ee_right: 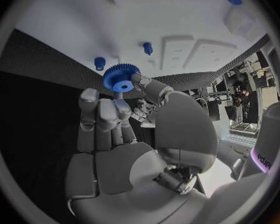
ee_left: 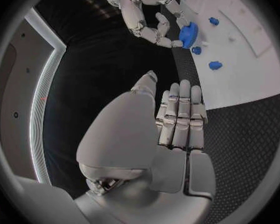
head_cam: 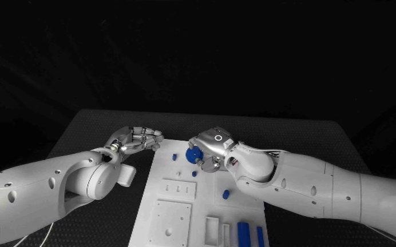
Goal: Assemble the parts on the task board
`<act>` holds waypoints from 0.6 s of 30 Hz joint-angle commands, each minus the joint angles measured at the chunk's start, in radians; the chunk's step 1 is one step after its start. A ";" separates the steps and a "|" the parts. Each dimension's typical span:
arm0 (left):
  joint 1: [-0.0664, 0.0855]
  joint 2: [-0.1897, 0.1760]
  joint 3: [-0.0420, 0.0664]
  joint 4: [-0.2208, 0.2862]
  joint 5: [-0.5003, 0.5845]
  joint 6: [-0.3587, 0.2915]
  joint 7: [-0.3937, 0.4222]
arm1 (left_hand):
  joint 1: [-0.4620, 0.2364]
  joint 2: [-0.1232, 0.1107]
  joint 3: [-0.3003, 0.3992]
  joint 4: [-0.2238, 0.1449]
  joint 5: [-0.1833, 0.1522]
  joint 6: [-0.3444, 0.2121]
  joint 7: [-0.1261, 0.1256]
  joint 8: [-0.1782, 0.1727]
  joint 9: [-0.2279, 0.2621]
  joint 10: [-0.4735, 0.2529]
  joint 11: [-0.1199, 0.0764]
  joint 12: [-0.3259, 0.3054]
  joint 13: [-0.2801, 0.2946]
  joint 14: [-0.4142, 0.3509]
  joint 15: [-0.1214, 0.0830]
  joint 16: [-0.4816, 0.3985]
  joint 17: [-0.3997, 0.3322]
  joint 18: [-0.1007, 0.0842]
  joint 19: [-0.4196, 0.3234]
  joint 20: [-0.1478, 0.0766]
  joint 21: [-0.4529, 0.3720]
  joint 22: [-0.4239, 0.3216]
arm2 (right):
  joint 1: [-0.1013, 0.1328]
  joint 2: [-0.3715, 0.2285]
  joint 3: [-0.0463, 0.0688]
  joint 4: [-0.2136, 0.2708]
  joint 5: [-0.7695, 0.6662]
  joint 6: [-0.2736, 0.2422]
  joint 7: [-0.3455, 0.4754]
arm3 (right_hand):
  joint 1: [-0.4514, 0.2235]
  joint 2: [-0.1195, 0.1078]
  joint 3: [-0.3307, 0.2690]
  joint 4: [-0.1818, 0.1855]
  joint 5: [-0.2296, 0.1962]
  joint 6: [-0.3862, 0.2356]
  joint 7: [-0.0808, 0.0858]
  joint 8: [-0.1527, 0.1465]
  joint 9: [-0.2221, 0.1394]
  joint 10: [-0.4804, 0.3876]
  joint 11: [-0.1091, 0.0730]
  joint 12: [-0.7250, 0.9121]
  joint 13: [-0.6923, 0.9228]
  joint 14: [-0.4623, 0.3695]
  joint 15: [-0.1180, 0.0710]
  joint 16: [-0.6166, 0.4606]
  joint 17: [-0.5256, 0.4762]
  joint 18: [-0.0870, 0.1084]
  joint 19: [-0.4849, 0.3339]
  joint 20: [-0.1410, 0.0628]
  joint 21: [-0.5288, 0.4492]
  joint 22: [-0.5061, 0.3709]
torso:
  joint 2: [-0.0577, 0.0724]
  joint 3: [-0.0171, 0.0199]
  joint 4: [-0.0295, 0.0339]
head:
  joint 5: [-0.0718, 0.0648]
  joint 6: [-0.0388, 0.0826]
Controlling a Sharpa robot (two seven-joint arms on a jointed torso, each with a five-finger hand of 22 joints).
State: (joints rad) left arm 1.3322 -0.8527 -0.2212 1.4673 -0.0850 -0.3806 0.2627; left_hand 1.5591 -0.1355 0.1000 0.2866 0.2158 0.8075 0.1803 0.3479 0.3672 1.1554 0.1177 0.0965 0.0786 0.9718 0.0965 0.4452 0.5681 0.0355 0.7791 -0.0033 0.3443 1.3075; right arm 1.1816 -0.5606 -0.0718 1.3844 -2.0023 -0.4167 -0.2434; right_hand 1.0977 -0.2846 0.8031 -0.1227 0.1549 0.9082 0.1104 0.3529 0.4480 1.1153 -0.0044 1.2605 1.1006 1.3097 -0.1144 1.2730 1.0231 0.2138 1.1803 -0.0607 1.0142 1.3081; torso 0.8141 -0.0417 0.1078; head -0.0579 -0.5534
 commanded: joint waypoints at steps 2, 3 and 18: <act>0.001 0.003 0.001 0.001 -0.004 0.009 0.004 | 0.006 0.001 0.000 0.001 0.004 -0.005 0.000 -0.005 -0.001 -0.004 -0.002 -0.004 -0.001 -0.003 0.003 -0.003 0.002 0.013 -0.008 0.002 0.007 0.020 | -0.001 0.026 -0.005 -0.025 -0.031 -0.001 -0.010 | 0.001 -0.010 -0.003 0.006 -0.005 0.129 -0.016 -0.005 0.000 -0.009 -0.011 -0.004 -0.002 0.000 -0.007 -0.004 0.001 0.048 0.000 -0.005 0.005 0.003 | 0.000 -0.0008 0.0034 | 0.001 -0.001; 0.001 0.004 0.001 0.001 -0.005 0.009 0.005 | 0.006 0.001 0.000 0.001 0.004 -0.005 0.000 -0.005 -0.001 -0.004 -0.002 -0.004 -0.001 -0.003 0.003 -0.003 0.002 0.013 -0.008 0.002 0.007 0.020 | -0.002 0.034 -0.006 -0.035 -0.031 -0.003 -0.010 | 0.001 -0.010 -0.004 0.006 -0.006 0.129 -0.016 -0.005 0.000 -0.009 -0.011 -0.004 -0.002 0.000 -0.006 -0.004 0.001 0.048 0.000 -0.005 0.005 0.003 | 0.000 -0.0013 0.0052 | -0.001 -0.002; 0.001 0.011 0.001 -0.003 -0.006 0.010 0.003 | 0.006 0.000 0.000 0.001 0.004 -0.005 0.000 -0.005 -0.001 -0.004 -0.002 -0.005 -0.001 -0.003 0.003 -0.004 0.002 0.013 -0.008 0.002 0.007 0.020 | -0.009 0.083 -0.024 -0.113 -0.036 -0.002 0.007 | 0.004 -0.010 -0.002 0.005 -0.010 0.127 -0.016 -0.006 -0.001 -0.015 -0.011 -0.009 -0.007 0.000 -0.006 -0.005 0.001 0.048 -0.001 -0.005 0.004 0.002 | 0.000 0.0002 0.0009 | 0.009 -0.004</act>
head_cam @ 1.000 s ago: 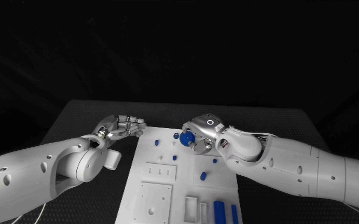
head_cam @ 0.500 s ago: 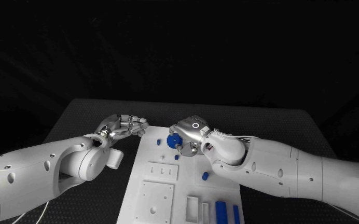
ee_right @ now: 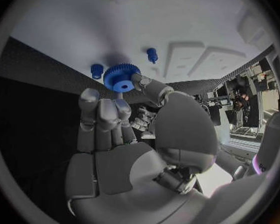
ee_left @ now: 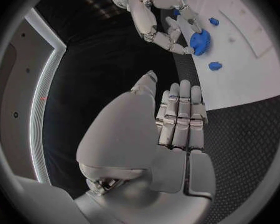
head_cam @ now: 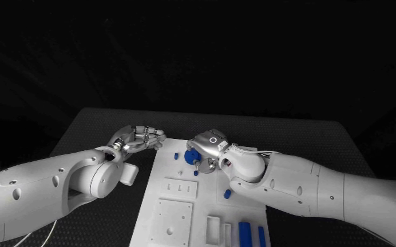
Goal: Assemble the parts on the task board
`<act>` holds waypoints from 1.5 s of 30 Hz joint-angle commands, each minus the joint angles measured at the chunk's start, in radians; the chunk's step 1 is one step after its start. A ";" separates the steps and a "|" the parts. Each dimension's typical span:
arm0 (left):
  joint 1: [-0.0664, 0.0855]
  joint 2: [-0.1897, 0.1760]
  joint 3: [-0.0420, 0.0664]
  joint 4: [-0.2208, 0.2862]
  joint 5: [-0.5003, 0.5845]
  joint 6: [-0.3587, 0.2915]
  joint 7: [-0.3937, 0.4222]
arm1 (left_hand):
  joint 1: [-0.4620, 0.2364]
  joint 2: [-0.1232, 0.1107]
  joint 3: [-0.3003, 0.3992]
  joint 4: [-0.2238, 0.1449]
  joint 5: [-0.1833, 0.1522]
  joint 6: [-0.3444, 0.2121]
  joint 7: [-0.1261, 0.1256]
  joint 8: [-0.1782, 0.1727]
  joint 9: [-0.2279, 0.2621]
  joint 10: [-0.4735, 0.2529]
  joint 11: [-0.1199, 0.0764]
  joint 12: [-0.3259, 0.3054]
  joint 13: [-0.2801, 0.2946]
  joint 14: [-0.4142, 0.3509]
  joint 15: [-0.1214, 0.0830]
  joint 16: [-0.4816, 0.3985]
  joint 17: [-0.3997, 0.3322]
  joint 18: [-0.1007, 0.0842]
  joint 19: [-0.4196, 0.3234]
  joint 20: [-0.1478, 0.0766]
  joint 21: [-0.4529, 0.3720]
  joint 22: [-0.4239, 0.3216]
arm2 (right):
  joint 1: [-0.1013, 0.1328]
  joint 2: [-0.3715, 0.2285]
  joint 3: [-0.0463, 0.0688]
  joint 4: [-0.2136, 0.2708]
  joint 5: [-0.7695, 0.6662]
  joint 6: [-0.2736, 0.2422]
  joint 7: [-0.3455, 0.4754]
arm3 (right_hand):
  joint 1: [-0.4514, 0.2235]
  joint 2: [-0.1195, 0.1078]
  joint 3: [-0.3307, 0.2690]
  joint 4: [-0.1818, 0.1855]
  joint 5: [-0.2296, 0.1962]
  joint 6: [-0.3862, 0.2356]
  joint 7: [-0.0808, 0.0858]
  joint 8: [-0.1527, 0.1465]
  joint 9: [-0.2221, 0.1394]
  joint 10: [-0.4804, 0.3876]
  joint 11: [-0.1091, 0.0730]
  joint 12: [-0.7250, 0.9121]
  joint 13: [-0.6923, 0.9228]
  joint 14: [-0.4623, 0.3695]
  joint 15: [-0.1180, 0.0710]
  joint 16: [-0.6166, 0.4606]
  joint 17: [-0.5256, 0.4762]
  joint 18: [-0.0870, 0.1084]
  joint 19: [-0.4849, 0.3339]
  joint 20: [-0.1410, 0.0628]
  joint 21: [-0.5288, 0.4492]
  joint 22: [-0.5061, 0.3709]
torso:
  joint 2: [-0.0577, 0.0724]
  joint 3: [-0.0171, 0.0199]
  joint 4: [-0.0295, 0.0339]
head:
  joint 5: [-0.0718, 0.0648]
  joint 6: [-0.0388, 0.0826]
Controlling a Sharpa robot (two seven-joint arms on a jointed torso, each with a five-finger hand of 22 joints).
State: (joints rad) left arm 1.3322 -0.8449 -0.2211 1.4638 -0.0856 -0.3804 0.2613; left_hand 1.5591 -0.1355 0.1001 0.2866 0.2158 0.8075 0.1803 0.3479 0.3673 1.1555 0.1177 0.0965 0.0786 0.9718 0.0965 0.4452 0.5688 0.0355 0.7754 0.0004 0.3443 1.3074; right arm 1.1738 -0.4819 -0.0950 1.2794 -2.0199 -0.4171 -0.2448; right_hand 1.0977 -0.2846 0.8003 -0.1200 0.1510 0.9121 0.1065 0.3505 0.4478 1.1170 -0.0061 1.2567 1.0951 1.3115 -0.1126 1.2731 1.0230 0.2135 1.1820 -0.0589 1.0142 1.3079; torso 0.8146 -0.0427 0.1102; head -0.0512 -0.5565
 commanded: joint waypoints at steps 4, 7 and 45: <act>0.001 0.002 0.001 0.001 -0.005 0.010 0.004 | 0.007 -0.001 0.000 0.001 0.004 -0.005 0.000 -0.005 -0.001 -0.005 -0.002 -0.005 -0.001 -0.003 0.003 -0.004 0.001 0.013 -0.005 -0.001 0.007 0.021 | -0.001 0.010 -0.005 -0.020 -0.018 0.001 0.015 | 0.007 -0.010 0.002 0.000 -0.006 0.123 -0.012 -0.005 -0.001 -0.019 -0.009 -0.008 -0.004 -0.002 -0.008 -0.006 0.001 0.048 -0.004 -0.007 0.004 0.002 | 0.000 0.0013 -0.0021 | 0.002 -0.001; 0.001 0.002 0.001 0.001 -0.005 0.010 0.004 | 0.007 -0.001 0.000 0.001 0.004 -0.005 0.000 -0.005 -0.001 -0.005 -0.002 -0.005 -0.001 -0.003 0.003 -0.004 0.001 0.013 -0.005 -0.001 0.007 0.021 | -0.001 0.013 -0.006 -0.026 -0.018 0.001 0.015 | 0.007 -0.010 0.002 0.000 -0.006 0.122 -0.011 -0.005 -0.001 -0.021 -0.009 -0.009 -0.005 -0.002 -0.008 -0.006 0.001 0.048 -0.004 -0.007 0.004 0.002 | 0.000 0.0018 -0.0037 | 0.003 -0.002; 0.001 0.006 0.001 -0.002 -0.017 0.016 -0.001 | 0.018 -0.009 -0.002 0.000 0.001 -0.005 -0.001 -0.006 -0.001 -0.004 -0.004 -0.008 -0.001 -0.004 0.004 -0.007 0.003 0.013 -0.006 0.000 0.007 0.020 | -0.001 0.007 -0.007 -0.036 0.096 0.037 0.052 | 0.077 -0.005 0.034 -0.088 0.119 -0.030 0.023 -0.084 -0.038 -0.037 0.024 -0.028 -0.011 0.000 0.022 -0.026 0.008 0.048 -0.015 0.007 -0.006 -0.002 | -0.001 0.0023 -0.0055 | 0.004 0.003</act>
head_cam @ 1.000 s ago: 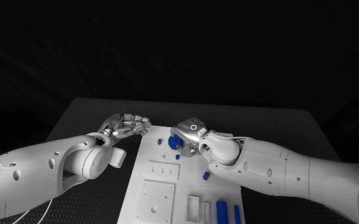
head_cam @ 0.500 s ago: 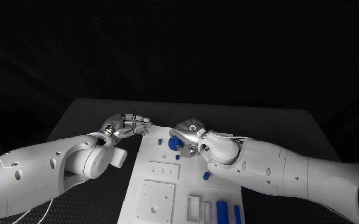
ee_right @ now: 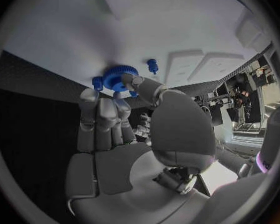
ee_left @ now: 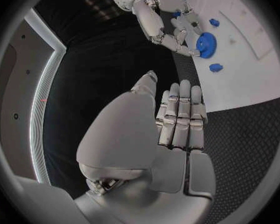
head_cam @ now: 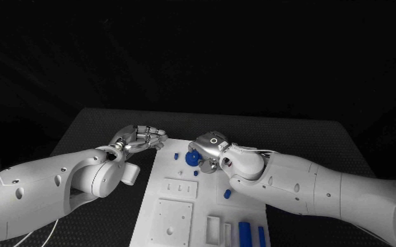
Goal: Assemble the parts on the task board
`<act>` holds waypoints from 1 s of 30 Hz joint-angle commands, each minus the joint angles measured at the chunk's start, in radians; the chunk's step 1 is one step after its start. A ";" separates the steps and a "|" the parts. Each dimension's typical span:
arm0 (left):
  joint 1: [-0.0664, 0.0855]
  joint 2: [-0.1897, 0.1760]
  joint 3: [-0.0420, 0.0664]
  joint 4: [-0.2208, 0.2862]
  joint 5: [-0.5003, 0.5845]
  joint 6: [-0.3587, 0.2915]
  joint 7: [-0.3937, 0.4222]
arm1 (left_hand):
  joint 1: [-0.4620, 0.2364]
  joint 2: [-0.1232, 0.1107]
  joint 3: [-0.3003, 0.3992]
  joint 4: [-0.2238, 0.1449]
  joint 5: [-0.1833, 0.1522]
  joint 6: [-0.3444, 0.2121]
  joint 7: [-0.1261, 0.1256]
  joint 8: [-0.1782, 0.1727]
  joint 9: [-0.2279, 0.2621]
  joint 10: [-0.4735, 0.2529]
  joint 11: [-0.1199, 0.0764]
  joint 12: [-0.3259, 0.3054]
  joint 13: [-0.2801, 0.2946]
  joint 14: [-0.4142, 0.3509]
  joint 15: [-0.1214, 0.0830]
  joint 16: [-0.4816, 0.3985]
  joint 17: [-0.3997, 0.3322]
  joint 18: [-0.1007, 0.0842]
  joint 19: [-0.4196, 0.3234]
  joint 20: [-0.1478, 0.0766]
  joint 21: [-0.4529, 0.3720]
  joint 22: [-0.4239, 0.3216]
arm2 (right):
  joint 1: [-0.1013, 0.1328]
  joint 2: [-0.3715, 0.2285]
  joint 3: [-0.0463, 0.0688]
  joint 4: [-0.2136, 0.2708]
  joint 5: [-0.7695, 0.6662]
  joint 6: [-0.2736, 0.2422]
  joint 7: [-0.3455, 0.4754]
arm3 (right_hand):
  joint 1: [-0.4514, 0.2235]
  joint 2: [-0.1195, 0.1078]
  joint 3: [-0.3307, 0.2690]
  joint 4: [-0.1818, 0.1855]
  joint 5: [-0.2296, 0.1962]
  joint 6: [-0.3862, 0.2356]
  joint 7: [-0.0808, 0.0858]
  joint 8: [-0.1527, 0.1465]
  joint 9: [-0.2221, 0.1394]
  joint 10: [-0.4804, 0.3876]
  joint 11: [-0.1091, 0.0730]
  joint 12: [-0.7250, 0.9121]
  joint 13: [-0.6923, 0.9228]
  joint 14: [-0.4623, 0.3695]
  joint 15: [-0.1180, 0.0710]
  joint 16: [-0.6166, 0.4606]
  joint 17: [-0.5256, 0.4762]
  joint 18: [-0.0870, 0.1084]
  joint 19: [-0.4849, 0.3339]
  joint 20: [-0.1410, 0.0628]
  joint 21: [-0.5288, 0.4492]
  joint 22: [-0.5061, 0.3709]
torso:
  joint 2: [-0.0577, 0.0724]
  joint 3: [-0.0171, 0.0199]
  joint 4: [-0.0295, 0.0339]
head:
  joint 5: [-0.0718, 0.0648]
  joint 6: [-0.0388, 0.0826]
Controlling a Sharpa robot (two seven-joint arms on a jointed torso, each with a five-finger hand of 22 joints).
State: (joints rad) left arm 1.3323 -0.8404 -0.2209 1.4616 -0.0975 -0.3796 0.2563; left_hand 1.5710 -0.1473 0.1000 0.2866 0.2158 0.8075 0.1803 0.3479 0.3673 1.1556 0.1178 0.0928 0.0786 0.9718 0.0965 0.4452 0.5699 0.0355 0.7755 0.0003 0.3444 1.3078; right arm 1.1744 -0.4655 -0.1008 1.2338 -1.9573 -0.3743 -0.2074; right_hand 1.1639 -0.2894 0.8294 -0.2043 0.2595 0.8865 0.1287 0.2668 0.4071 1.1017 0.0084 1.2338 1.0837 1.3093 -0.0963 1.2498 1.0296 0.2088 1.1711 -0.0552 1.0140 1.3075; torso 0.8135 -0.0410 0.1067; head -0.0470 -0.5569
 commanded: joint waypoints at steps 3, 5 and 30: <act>0.001 0.001 0.001 -0.001 -0.006 0.017 0.003 | 0.006 0.004 -0.002 0.000 0.001 -0.005 -0.001 -0.006 -0.001 -0.004 -0.004 -0.005 -0.001 -0.004 0.004 -0.007 0.002 0.013 -0.006 0.000 0.007 0.020 | -0.001 -0.029 0.001 0.034 0.079 -0.016 0.021 | 0.006 0.000 0.006 -0.001 0.026 -0.004 0.001 0.001 0.003 -0.021 0.009 -0.004 0.001 0.003 0.006 -0.003 0.003 0.053 -0.002 0.004 -0.004 -0.002 | -0.001 0.0016 -0.0032 | 0.001 0.009; 0.001 -0.002 0.001 -0.003 -0.006 0.015 0.003 | 0.005 0.005 -0.002 0.001 0.001 -0.005 -0.001 -0.007 -0.001 -0.004 -0.003 -0.005 -0.001 -0.004 0.004 -0.007 0.002 0.013 -0.006 0.000 0.007 0.020 | 0.006 -0.038 0.004 0.040 0.129 -0.005 0.024 | 0.001 0.001 0.002 0.001 0.027 -0.002 0.002 0.003 0.004 -0.020 0.010 -0.003 0.002 0.004 0.007 -0.003 0.004 0.053 0.000 0.004 -0.003 -0.001 | 0.000 0.0022 -0.0042 | 0.001 0.011; 0.002 -0.010 0.004 -0.020 -0.006 0.021 0.008 | 0.005 0.004 -0.003 0.001 0.002 -0.005 -0.002 -0.007 -0.001 -0.005 -0.004 -0.006 -0.001 -0.004 0.005 -0.008 0.002 0.013 -0.007 0.000 0.007 0.020 | 0.031 -0.190 0.044 0.128 0.376 -0.146 0.142 | -0.017 0.018 -0.017 -0.020 0.099 0.003 0.008 0.014 0.007 -0.023 0.019 0.003 0.006 0.006 0.016 -0.005 0.015 0.053 0.006 0.002 0.000 -0.002 | 0.000 0.0013 -0.0052 | -0.010 0.017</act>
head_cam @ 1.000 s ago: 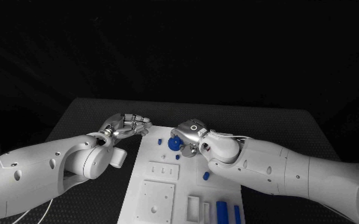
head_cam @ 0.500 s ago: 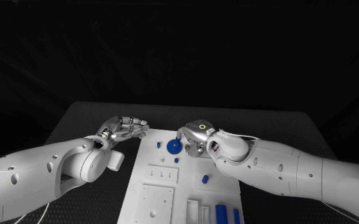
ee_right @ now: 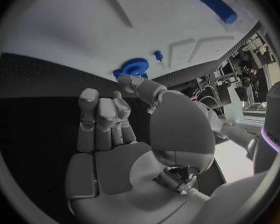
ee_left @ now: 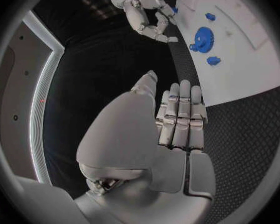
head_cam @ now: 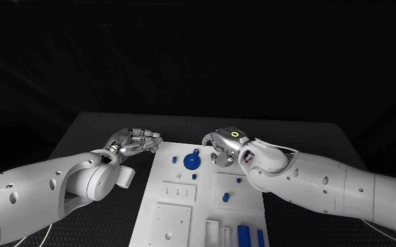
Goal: Assemble the parts on the task board
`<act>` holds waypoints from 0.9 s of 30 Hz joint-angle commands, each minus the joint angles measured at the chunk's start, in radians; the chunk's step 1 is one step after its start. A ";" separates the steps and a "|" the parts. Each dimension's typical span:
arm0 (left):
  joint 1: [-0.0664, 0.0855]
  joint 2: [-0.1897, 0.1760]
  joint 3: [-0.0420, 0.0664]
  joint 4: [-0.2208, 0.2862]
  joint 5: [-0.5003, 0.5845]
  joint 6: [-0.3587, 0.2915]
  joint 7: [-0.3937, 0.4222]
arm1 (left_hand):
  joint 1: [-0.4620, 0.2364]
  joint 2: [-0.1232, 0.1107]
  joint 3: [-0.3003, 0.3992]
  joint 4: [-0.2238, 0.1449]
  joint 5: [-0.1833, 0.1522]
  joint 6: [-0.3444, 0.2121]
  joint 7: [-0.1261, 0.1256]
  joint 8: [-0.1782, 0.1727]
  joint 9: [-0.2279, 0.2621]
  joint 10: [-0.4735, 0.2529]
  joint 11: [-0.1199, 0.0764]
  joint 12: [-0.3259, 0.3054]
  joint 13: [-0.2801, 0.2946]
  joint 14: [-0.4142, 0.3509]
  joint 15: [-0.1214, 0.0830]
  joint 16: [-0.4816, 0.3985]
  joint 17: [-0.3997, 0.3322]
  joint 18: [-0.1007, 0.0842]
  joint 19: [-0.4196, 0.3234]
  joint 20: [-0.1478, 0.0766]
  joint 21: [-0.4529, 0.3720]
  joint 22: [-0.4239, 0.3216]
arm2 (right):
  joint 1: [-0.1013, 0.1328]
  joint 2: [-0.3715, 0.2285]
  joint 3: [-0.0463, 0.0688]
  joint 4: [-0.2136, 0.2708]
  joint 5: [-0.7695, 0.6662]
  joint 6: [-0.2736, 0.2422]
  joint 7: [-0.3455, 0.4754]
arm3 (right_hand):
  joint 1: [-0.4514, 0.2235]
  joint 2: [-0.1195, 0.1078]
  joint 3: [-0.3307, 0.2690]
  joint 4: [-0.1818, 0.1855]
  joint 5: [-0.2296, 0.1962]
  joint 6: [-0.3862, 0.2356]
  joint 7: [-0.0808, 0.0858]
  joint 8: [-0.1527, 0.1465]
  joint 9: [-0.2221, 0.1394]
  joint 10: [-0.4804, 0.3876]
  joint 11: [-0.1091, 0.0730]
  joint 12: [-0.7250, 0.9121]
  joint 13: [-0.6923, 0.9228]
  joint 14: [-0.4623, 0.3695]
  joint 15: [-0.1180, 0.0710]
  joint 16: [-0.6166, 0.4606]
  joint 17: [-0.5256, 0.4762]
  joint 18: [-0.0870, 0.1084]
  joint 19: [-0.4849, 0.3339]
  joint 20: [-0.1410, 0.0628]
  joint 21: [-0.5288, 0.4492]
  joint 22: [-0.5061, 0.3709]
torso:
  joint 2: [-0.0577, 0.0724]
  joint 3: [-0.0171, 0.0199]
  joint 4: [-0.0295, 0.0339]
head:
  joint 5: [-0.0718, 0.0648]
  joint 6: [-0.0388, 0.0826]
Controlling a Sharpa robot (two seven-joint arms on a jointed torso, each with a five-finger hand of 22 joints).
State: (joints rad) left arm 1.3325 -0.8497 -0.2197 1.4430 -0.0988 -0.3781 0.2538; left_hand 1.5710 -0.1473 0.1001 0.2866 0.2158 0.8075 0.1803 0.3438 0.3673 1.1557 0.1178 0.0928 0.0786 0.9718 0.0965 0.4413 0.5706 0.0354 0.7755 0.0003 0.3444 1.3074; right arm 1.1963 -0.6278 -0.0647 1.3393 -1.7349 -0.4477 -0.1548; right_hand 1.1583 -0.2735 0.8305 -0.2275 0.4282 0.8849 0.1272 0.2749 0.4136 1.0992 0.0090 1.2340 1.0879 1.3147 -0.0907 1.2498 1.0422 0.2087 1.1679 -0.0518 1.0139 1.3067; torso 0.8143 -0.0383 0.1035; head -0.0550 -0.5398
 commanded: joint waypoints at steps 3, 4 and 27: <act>0.001 0.000 0.003 -0.008 -0.004 0.025 0.012 | 0.005 0.006 -0.003 0.001 0.002 -0.003 -0.003 -0.002 -0.001 -0.003 -0.006 -0.005 -0.001 -0.004 0.005 -0.004 0.002 0.013 -0.007 0.000 0.007 0.020 | 0.021 -0.077 0.016 0.046 0.264 -0.035 0.147 | -0.032 -0.003 -0.043 0.013 -0.148 0.015 0.015 0.013 0.004 -0.022 0.021 0.003 0.002 0.000 0.012 -0.006 0.003 0.053 0.010 -0.001 0.000 -0.002 | -0.002 -0.0007 -0.0054 | -0.002 0.001; 0.001 0.001 0.003 -0.012 -0.004 0.029 0.012 | 0.005 0.006 -0.003 0.001 0.002 -0.002 -0.004 -0.001 0.000 -0.002 -0.006 -0.005 0.000 -0.004 0.005 -0.004 0.002 0.013 -0.007 0.000 0.007 0.020 | 0.027 -0.095 0.017 0.052 0.307 -0.011 0.168 | -0.033 0.000 -0.051 0.013 -0.166 0.015 0.015 0.013 0.004 -0.023 0.021 0.003 0.002 0.000 0.011 -0.007 0.003 0.053 0.008 -0.002 -0.001 -0.002 | -0.003 -0.0004 -0.0070 | -0.002 0.001; -0.003 0.021 0.001 -0.047 0.014 0.115 0.044 | 0.005 0.018 -0.007 0.001 -0.005 0.010 -0.005 0.004 0.003 0.018 -0.007 0.002 0.004 -0.002 0.003 -0.006 0.005 0.013 -0.008 -0.001 0.008 0.020 | -0.004 -0.254 0.018 -0.024 0.504 0.109 0.322 | -0.080 0.032 -0.236 -0.014 -0.179 0.006 0.016 0.015 0.005 -0.056 0.022 -0.002 0.004 -0.018 0.012 -0.024 0.009 0.053 -0.022 0.007 -0.014 -0.002 | -0.010 0.0266 -0.0518 | -0.004 -0.003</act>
State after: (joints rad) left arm 1.3297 -0.8310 -0.2191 1.3936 -0.0929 -0.3120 0.2744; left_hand 1.5764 -0.1419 0.1000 0.2866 0.2158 0.8110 0.1767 0.3438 0.3689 1.1686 0.1123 0.0928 0.0817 0.9718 0.0965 0.4413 0.5743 0.0354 0.7754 0.0003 0.3482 1.3077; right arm 1.1970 -0.8772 -0.0465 1.3199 -1.2868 -0.3821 0.1139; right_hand 1.0865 -0.2418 0.6076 -0.2390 0.2479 0.8844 0.1276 0.2901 0.4186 1.0982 0.0088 1.2340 1.0905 1.3035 -0.0799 1.2294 1.0499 0.2086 1.1534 -0.0450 1.0039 1.3038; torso 0.8036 -0.0151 0.0570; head -0.0546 -0.5405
